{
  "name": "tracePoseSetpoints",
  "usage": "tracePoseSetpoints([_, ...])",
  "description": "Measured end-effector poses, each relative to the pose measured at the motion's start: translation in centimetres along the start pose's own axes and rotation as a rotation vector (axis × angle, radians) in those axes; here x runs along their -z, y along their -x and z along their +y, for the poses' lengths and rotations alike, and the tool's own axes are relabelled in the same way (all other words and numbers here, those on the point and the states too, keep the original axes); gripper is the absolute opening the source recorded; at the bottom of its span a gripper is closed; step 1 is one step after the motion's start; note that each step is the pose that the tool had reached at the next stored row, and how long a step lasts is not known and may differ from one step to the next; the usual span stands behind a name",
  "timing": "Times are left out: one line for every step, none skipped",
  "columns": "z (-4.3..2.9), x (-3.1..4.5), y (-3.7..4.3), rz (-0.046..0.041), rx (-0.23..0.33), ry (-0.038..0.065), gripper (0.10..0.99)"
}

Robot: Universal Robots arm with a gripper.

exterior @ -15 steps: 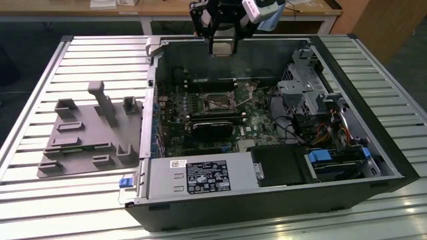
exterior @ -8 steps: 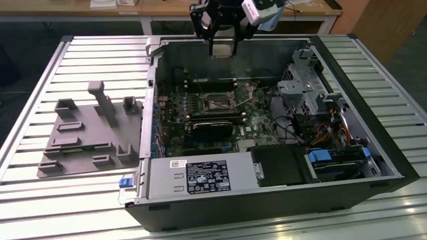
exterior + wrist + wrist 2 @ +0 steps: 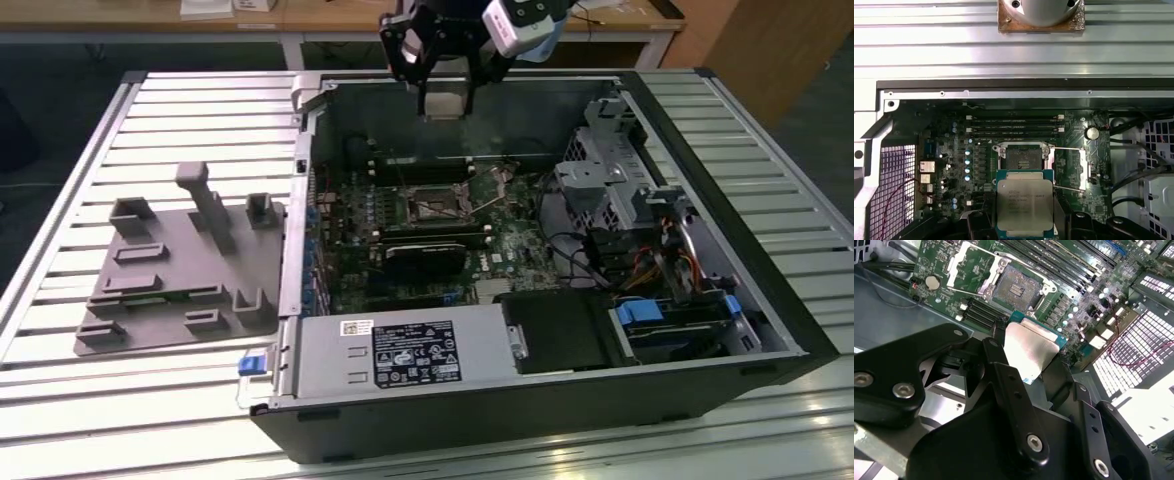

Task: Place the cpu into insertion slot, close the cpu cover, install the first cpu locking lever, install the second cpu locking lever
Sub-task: 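Place the cpu into insertion slot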

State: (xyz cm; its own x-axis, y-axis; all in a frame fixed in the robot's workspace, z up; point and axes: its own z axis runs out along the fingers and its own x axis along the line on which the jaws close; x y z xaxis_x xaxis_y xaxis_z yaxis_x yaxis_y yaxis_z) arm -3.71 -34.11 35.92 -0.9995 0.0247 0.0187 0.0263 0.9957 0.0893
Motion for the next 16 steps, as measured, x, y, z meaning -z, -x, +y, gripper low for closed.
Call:
tracePoseSetpoints([0.00, -0.05, 0.00, 0.0000, 0.000, 0.000, 0.541])
tracePoseSetpoints([-0.01, -0.11, 0.00, -0.0001, 0.000, 0.000, 0.541])
tracePoseSetpoints([-0.02, -0.17, 0.00, -0.0003, 0.000, 0.000, 0.541])
tracePoseSetpoints([-0.02, -0.23, 0.00, -0.0004, 0.000, 0.000, 0.541])
tracePoseSetpoints([-0.02, -0.27, 0.01, -0.0005, 0.000, 0.000, 0.541])
tracePoseSetpoints([-0.03, -0.32, 0.01, -0.0006, 0.000, 0.000, 0.541])
tracePoseSetpoints([-0.03, -0.37, 0.01, -0.0008, 0.000, 0.000, 0.541])
tracePoseSetpoints([-0.03, -0.41, 0.01, -0.0008, 0.000, 0.000, 0.541])
tracePoseSetpoints([-0.04, -0.44, 0.01, -0.0009, 0.000, 0.000, 0.541])
tracePoseSetpoints([-0.04, -0.47, 0.01, -0.0009, 0.000, 0.000, 0.541])
tracePoseSetpoints([-0.04, -0.50, 0.01, -0.0010, 0.000, 0.000, 0.541])
tracePoseSetpoints([-0.05, -0.54, 0.01, -0.0012, 0.000, 0.000, 0.541])
tracePoseSetpoints([-0.05, -0.57, 0.01, -0.0012, 0.000, 0.000, 0.541])
tracePoseSetpoints([-0.05, -0.61, 0.01, -0.0012, 0.000, 0.000, 0.541])
tracePoseSetpoints([-0.06, -0.65, 0.01, -0.0013, 0.000, 0.000, 0.541])
tracePoseSetpoints([-0.06, -0.68, 0.01, -0.0015, 0.000, 0.000, 0.541])
